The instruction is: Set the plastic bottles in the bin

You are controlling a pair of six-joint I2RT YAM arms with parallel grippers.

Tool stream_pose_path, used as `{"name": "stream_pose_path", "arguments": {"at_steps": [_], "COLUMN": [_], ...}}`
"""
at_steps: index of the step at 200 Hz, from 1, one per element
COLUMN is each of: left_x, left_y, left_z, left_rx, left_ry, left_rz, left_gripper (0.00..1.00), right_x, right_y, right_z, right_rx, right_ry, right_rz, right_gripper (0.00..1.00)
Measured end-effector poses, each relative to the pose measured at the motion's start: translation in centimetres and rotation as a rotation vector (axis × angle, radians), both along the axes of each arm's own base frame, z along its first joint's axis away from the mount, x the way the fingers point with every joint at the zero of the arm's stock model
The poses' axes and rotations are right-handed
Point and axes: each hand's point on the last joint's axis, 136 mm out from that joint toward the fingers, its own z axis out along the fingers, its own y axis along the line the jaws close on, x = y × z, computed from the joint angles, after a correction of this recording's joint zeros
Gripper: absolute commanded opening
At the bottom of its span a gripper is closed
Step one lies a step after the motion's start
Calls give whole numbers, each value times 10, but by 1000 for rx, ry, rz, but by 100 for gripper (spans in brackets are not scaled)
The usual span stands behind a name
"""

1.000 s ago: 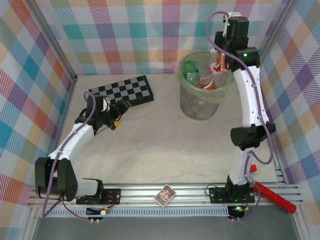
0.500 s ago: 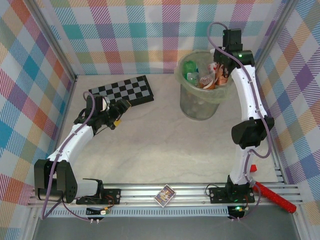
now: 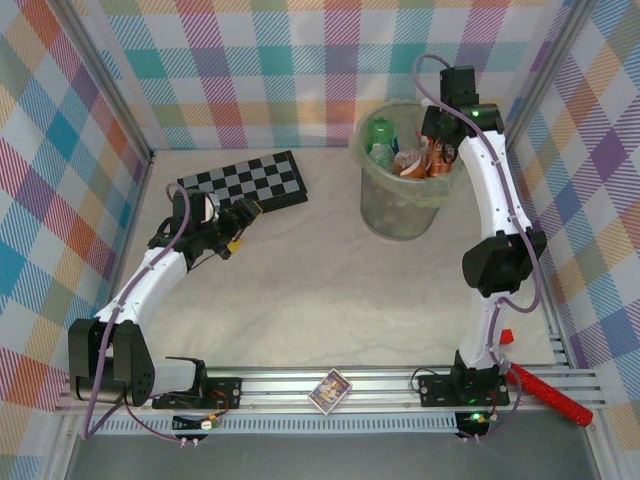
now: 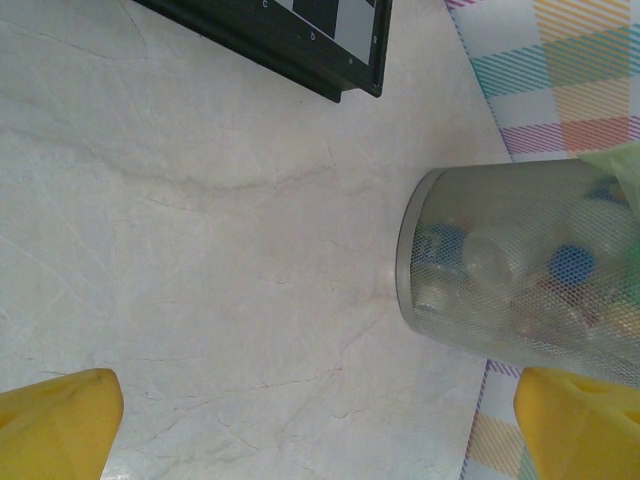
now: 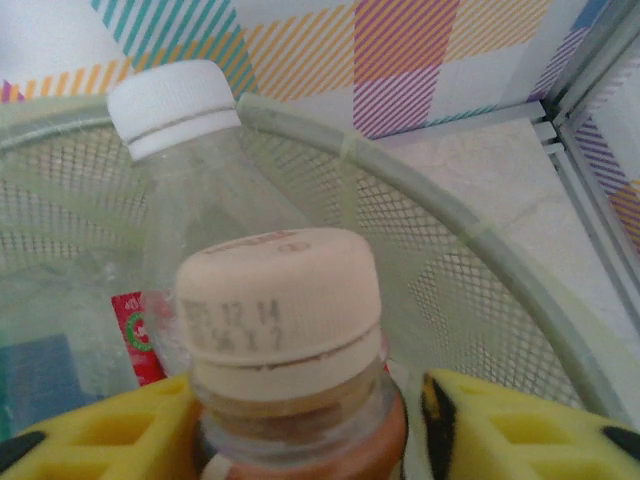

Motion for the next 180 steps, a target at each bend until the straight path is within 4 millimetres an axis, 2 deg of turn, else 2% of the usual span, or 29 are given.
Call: {"name": "stream_pose_path", "arguments": {"at_steps": [21, 63, 81, 105, 130, 156, 180], "left_x": [0, 0, 0, 0, 0, 0, 0], "left_y": [0, 0, 0, 0, 0, 0, 0], "left_z": [0, 0, 0, 0, 0, 0, 0], "left_rx": [0, -1, -2, -2, -2, -2, 0], "left_ry": [0, -1, -1, -1, -1, -1, -2], "left_rz": [0, -1, -1, -2, -2, -2, -3], "left_gripper": [100, 100, 100, 100, 100, 100, 100], "right_x": [-2, -2, -6, -12, -23, -38, -49], "right_y": [-1, -7, -16, -36, -56, -62, -64], "right_z": [7, 48, 55, 48, 28, 7, 2], "right_rx": [-7, -22, -26, -27, 16, 127, 220], "right_ry": [3, -80, -92, -62, 5, 56, 58], "right_rz": [2, 5, -13, -49, -71, -60, -49], "right_gripper": [69, 75, 76, 78, 79, 79, 78]}}
